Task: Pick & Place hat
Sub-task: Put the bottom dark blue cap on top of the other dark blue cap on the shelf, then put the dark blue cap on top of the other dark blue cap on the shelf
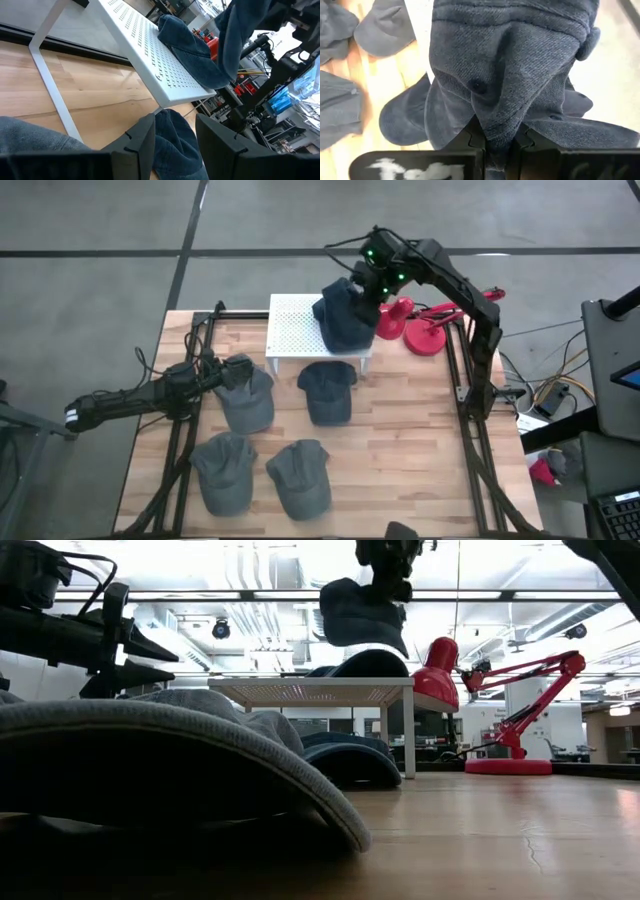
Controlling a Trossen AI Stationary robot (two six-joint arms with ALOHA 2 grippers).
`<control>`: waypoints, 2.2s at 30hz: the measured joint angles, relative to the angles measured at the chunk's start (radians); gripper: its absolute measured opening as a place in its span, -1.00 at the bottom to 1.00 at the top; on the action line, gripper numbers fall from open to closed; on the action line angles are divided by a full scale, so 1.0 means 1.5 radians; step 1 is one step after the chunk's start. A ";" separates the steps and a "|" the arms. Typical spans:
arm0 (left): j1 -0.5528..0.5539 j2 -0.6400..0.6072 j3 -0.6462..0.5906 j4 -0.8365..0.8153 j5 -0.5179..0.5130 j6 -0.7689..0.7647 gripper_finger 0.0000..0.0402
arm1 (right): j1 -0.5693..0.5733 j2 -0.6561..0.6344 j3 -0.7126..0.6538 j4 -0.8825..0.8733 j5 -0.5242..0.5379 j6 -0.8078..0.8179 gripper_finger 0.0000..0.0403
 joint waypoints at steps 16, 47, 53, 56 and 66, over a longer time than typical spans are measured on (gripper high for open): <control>0.000 0.000 0.000 0.000 0.000 0.000 -0.29 | -0.014 0.070 -0.001 -0.003 0.000 -0.021 -0.78; 0.000 0.000 0.000 0.000 0.000 0.000 -0.29 | -0.012 0.059 -0.001 -0.011 0.059 -0.038 -0.07; 0.000 0.000 0.000 0.000 0.000 0.000 -0.29 | -0.012 0.040 -0.001 -0.010 0.059 -0.040 0.01; 0.000 0.000 0.000 0.000 0.000 0.000 -0.29 | -0.012 0.024 -0.001 -0.010 0.059 -0.040 0.02; 0.000 0.000 0.000 0.000 0.000 0.000 -0.29 | 0.049 -0.051 0.000 -0.012 -0.041 0.011 0.00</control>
